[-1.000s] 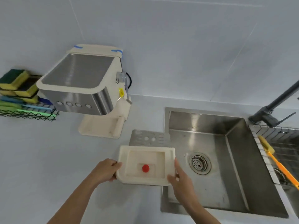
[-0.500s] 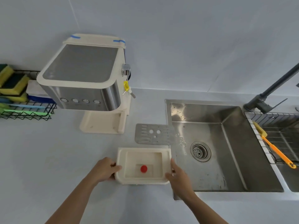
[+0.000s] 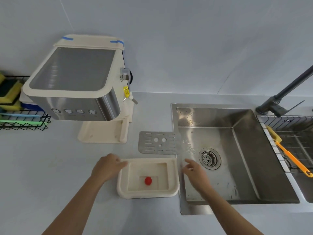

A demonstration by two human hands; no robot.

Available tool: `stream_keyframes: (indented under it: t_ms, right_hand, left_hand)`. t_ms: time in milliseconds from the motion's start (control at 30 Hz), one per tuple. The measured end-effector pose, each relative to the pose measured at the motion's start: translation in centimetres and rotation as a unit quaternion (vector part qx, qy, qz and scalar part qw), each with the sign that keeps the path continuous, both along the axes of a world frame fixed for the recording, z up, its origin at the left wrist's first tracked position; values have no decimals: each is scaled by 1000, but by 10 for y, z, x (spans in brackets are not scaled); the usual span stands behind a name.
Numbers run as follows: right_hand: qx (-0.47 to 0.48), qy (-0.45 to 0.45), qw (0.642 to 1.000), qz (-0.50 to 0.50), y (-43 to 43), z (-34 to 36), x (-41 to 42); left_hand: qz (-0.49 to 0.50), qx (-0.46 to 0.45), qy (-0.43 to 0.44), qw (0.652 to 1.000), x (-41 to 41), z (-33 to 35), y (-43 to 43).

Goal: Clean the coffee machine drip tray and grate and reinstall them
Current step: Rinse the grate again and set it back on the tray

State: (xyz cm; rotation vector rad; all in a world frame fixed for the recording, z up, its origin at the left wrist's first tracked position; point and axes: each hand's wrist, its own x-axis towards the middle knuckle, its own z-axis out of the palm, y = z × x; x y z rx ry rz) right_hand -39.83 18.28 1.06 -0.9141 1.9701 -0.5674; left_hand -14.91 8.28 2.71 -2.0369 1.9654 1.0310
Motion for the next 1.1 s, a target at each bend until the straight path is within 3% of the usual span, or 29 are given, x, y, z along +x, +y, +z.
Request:
stream_keyframes:
  t_ms: [100,200,333,433,567,800,967,1100]
  right_hand:
    - [-7,-23,998,-52,-30,-9,-22]
    - [9,-50,994,-99,-59,-20,-36]
    - [21,-99,988,-114,-85,-30,-42]
    - [33,-111,986,-117,-95,-37,-45]
    - [49,-122,987,-96,-104,-41,-44]
    - [20,-89,993,-80,-107,-46,-41]
    - [-27,-168,977,-125,-103,-37,-41]
    - [-37,-266,950,-159,-96,-26,-39]
  left_hand:
    - [-16,-47,58,997,-32,5,-13]
    - [-26,-27,119,992,-65,1,-28]
    - [4,-7,134,991,-91,-12,-47]
    - [-26,-13,93,995,-93,-29,-52]
    - [-136,-14,-41,990,-90,-45,-48]
    - [-165,-2,-62,984,-97,-47,-45]
    - [-108,3,19,994,-98,-43,-50]
    - [13,4,167,986,-96,-28,-50]
